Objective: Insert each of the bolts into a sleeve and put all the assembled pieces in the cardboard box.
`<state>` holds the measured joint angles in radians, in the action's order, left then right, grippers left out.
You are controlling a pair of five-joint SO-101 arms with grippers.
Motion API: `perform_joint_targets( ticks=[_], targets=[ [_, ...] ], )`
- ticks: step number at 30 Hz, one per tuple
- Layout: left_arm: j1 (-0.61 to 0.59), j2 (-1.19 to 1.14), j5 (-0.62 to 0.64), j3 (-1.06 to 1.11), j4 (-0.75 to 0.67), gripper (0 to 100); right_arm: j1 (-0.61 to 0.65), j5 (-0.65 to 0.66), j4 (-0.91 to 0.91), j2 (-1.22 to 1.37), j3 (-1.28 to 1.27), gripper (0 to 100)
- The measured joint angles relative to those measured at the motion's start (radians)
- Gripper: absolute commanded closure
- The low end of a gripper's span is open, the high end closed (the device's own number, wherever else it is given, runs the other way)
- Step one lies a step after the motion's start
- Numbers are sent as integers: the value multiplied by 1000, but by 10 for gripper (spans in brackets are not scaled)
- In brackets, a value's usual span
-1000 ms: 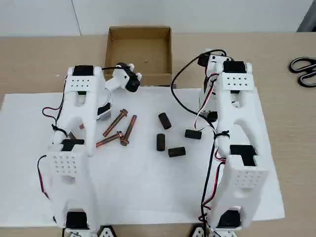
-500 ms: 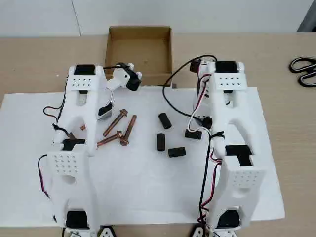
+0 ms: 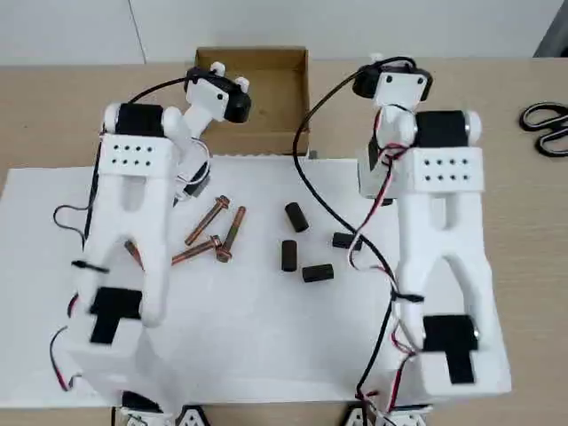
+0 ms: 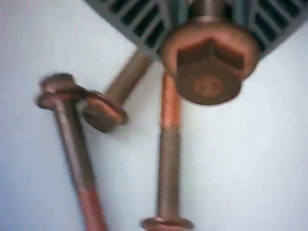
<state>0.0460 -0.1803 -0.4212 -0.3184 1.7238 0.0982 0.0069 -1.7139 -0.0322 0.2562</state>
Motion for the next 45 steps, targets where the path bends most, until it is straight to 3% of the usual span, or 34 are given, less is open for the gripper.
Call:
perform_joint_targets(
  ticks=[9,19,32,45],
  targets=[
    [129,479,204,437,-54,995,63,0,26,-477,-445,995],
    [172,1040,503,1103,-572,995,123,0,379,-1000,-980,996],
    [149,1499,867,1570,-1020,995,365,0,718,-1168,-1338,996],
    [149,1778,1108,1766,-1083,995,569,34,971,-1343,-1643,996]
  ],
)
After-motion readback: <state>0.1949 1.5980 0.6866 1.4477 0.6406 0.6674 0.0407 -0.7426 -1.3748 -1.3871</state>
